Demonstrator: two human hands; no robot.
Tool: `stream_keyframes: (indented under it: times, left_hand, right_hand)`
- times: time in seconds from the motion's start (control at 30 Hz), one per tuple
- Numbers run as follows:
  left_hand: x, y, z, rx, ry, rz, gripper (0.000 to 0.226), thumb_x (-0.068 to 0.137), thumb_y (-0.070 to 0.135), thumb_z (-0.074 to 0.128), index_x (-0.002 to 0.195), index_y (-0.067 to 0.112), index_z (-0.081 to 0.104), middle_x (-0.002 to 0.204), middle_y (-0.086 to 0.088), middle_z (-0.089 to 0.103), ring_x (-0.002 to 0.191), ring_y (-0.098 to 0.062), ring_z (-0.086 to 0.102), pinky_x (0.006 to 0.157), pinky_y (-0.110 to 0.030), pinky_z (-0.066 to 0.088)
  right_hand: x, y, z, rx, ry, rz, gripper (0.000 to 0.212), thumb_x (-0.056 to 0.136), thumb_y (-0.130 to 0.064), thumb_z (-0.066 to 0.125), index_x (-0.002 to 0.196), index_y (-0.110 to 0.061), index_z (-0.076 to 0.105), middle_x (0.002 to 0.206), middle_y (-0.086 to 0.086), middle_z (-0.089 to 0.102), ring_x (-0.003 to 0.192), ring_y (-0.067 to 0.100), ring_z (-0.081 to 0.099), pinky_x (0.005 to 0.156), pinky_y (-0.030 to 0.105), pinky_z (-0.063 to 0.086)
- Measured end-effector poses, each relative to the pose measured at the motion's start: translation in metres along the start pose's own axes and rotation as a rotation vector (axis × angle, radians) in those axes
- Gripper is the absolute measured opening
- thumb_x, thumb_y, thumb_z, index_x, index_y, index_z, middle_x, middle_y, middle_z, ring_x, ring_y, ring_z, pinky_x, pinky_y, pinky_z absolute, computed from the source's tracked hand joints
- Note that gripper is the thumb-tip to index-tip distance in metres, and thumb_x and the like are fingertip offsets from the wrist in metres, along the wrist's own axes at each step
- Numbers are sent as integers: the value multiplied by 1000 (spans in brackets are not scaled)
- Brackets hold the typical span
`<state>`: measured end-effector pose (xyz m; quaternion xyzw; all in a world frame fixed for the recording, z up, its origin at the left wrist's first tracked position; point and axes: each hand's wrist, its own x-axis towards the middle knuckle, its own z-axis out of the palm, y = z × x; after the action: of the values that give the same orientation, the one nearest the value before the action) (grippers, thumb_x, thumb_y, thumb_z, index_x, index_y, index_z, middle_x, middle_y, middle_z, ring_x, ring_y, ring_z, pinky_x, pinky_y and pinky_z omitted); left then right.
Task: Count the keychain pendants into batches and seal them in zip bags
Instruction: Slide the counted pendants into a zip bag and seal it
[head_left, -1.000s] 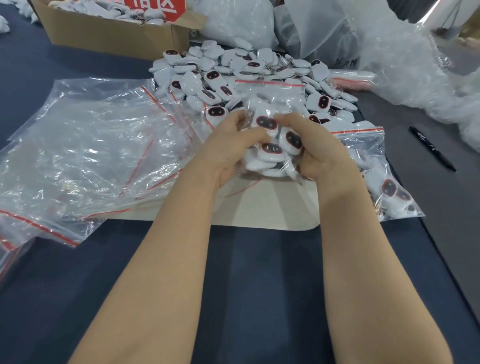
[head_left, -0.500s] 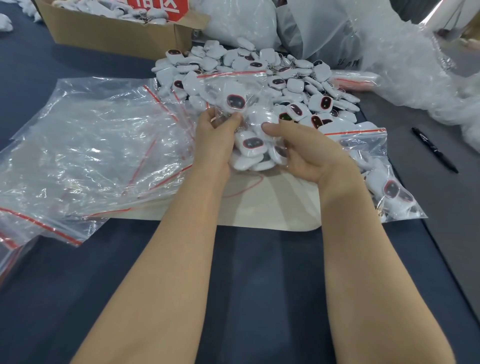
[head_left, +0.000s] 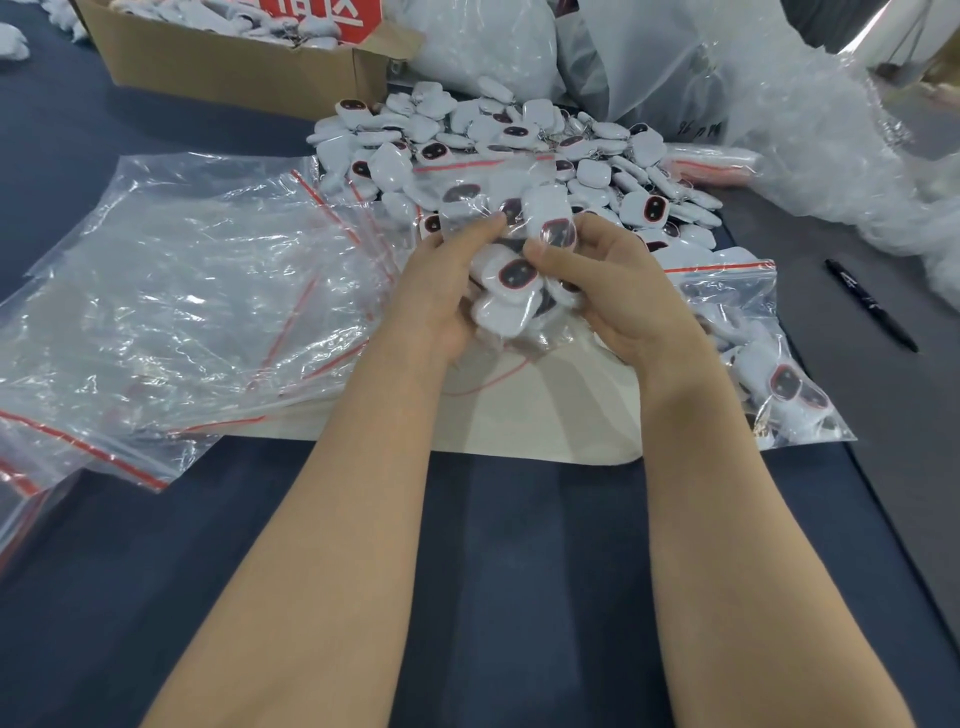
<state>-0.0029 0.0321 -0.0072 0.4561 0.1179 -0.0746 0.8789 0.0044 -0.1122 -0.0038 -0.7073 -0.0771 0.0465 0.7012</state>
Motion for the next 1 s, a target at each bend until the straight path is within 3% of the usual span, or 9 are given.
stream_keyframes:
  times: [0.1,0.23,0.4,0.53,0.6,0.7,0.87,0.93,1.0]
  left_hand:
    - [1,1,-1,-31,-10,31,42,87,12,63,127,2,54,112,-18,65,86,-28,65,78,-44,57]
    - [0,1,-1,-123,-36,12,46,90,12,58,134,3,49,126,-21,59,111,-36,60,93,-53,50]
    - [0,1,0,-43,-47,20,38,86,1,54,123,3,49,87,-13,61,69,-23,62,62,-38,57]
    - [2,3,-3,7,-18,-9,9,85,-2,53,84,4,59,78,-14,60,67,-23,59,77,-40,53]
    - [3,3,-4,39,-19,-11,9,85,-2,53,85,5,60,79,-14,62,67,-23,60,75,-39,54]
    - [2,2,-2,34,-21,19,15,86,1,57,100,4,61,85,-15,64,71,-24,62,72,-39,56]
    - [2,-2,-1,-15,88,6,25,82,24,72,102,9,67,95,-12,73,85,-30,70,75,-47,58]
    - [3,-2,-3,-29,112,-18,28,81,28,72,103,11,67,98,-12,73,86,-30,70,76,-48,58]
    - [2,0,-4,-11,88,-37,16,83,23,70,95,12,65,91,-10,71,80,-27,68,78,-47,57]
  right_hand:
    - [0,-1,3,-158,70,-62,12,80,-19,76,88,-15,68,82,3,69,74,14,59,69,26,47]
    - [-1,-2,9,-184,139,-110,25,79,-19,78,95,-12,59,89,9,68,75,16,57,63,25,45]
    - [-4,-5,7,-177,124,-113,19,84,-17,74,97,-9,62,81,1,65,70,10,55,62,16,44]
    - [-3,-3,6,-140,-1,-64,21,82,-13,74,101,-9,65,95,11,68,79,13,61,66,19,47]
    - [-3,-2,6,-124,-15,-65,23,81,-11,74,103,-8,65,97,12,68,77,10,62,64,17,48]
    - [-3,-2,4,-82,-19,-83,16,81,-11,73,96,-13,66,81,-4,69,63,0,61,55,11,45]
    - [-1,-2,4,-96,-27,4,17,75,-28,75,86,-18,68,84,4,68,79,21,61,79,40,49]
    - [-1,-1,6,-120,-40,21,12,75,-29,74,81,-21,68,78,0,68,72,17,61,71,33,50]
    - [-1,-1,6,-122,-18,15,9,78,-26,74,82,-20,68,80,2,69,75,18,63,76,38,51]
